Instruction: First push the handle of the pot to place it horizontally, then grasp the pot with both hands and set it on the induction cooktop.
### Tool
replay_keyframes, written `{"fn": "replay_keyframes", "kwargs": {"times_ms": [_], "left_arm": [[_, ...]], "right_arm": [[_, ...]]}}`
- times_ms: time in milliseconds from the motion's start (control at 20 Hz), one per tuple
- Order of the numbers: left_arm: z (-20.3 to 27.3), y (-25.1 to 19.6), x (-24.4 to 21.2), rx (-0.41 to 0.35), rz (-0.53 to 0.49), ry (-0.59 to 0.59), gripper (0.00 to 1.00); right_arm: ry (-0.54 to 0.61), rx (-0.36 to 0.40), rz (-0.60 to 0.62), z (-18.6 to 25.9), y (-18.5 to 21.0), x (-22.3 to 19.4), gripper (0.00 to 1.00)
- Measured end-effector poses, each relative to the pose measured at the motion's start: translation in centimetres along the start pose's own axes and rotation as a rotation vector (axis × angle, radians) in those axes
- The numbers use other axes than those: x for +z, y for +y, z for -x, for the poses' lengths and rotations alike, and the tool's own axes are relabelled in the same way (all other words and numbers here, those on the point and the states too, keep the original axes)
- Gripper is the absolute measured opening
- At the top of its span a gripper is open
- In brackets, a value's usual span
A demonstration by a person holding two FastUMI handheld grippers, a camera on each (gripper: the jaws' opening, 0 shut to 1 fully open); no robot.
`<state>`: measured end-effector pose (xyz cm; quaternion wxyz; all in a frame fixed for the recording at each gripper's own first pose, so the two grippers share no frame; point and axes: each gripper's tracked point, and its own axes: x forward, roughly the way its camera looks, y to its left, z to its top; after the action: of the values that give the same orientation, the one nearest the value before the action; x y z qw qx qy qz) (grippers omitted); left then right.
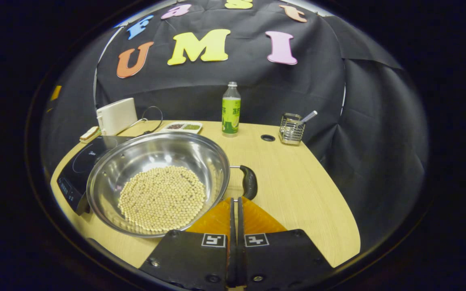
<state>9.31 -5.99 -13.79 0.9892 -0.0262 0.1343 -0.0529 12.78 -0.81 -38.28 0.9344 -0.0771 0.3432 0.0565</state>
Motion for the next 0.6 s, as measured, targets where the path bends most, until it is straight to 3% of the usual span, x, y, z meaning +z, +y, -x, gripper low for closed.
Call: {"fn": "replay_keyframes", "kwargs": {"times_ms": [350,400,550,600], "left_arm": [[-2.8,-1.5,-4.1,-0.045,0.010,0.097,0.95],[-3.5,-1.6,-5.0,-0.050,0.015,0.124,0.95],[-5.2,-2.4,-7.3,-0.062,0.028,0.200,0.95],[-5.6,-2.6,-8.1,-0.066,0.022,0.226,0.95]], "right_arm": [[-0.048,0.020,0.008,1.5,-0.5,1.9,0.06],[-0.059,0.013,0.006,1.6,-0.7,2.5,0.19],[-0.075,-0.015,-0.011,0.9,-1.4,3.2,0.81],[-0.066,-0.010,-0.024,1.0,-1.3,3.2,0.89]]}}
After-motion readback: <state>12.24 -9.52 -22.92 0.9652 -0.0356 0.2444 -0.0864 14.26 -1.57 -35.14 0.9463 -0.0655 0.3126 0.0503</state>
